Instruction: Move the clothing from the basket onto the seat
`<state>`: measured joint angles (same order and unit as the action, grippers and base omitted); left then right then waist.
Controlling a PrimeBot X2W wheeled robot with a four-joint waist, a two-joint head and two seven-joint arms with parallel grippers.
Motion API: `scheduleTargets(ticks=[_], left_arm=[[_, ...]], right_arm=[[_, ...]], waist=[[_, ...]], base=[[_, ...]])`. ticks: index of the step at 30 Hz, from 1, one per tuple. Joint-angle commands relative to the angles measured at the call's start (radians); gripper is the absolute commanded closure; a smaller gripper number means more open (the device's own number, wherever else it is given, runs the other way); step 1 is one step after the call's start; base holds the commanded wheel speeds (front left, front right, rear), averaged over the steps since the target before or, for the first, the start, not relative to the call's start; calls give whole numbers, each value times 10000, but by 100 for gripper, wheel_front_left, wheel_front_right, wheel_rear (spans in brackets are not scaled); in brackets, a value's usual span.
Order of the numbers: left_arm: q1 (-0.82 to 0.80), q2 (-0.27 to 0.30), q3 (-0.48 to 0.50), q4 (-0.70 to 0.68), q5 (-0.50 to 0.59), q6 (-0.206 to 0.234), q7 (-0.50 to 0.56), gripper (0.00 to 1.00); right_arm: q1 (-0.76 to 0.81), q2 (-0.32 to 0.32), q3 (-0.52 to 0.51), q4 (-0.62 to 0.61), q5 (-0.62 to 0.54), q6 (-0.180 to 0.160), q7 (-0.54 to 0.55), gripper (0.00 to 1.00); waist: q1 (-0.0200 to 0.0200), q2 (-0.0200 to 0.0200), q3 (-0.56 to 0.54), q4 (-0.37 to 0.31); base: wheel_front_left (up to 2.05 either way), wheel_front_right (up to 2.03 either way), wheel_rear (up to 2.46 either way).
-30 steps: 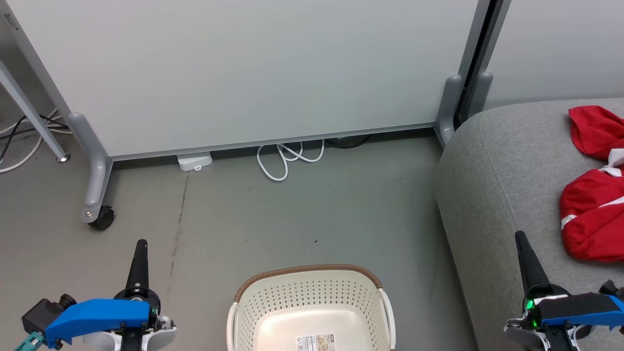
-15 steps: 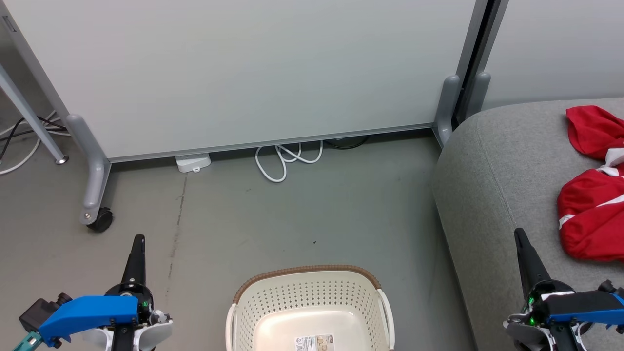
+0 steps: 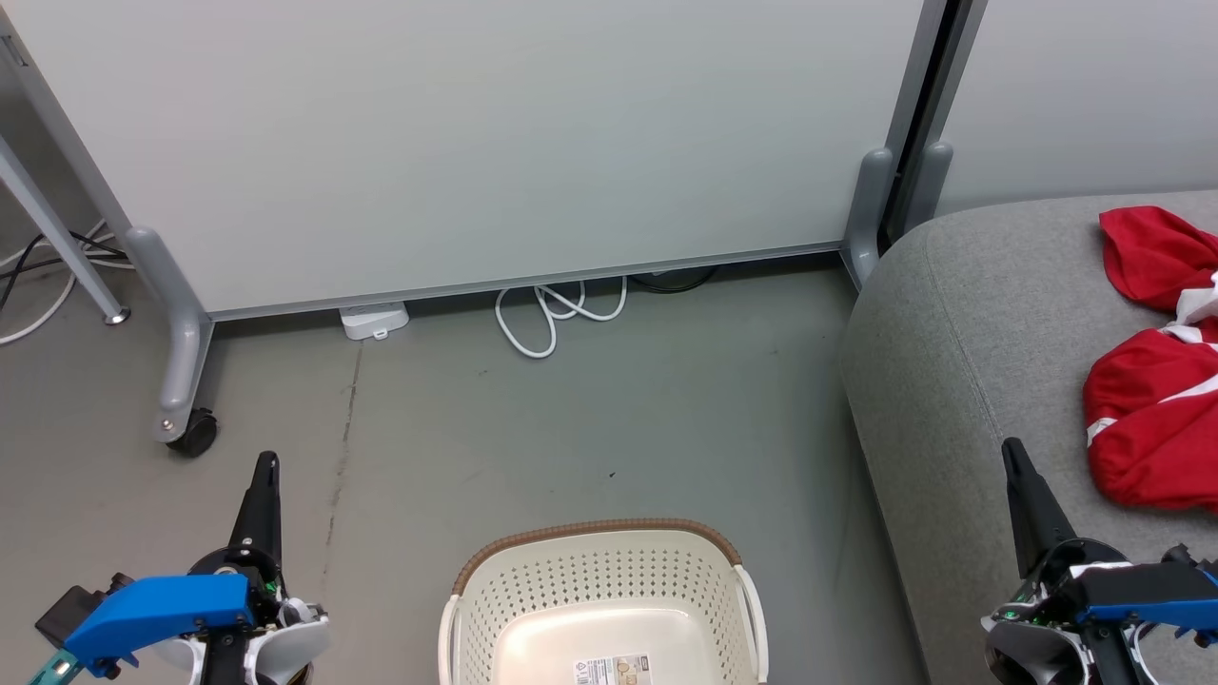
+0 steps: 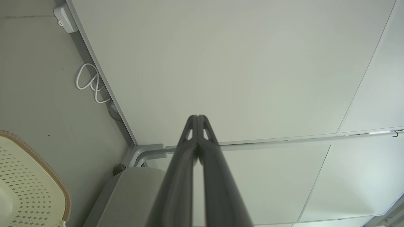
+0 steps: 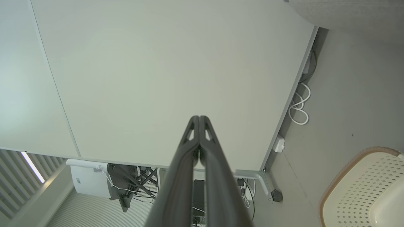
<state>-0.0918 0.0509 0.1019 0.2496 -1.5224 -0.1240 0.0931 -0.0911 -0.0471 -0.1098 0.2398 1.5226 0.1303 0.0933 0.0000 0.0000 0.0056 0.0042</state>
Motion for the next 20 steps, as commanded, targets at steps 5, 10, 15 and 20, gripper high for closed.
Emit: scheduleTargets(ticks=[5,10,15,20], left_arm=[[-200,-9,92,-60,-454,-96,126,100],[-225,-10,135,-57,-802,-115,210,100],[-220,-11,151,-55,-912,-111,250,100],[-219,-11,150,-56,-912,-83,248,100]], right_arm=[[-184,-54,-38,30,474,7,120,100],[-226,-55,-50,56,804,7,208,100],[-246,-55,-56,65,913,7,243,100],[-242,-55,-54,61,913,7,241,100]], waist=[[0,0,-10,-17],[0,0,-20,-34],[0,0,-25,-42],[0,0,-25,-42]], base=[[0,0,0],[0,0,0],[0,0,0],[0,0,0]])
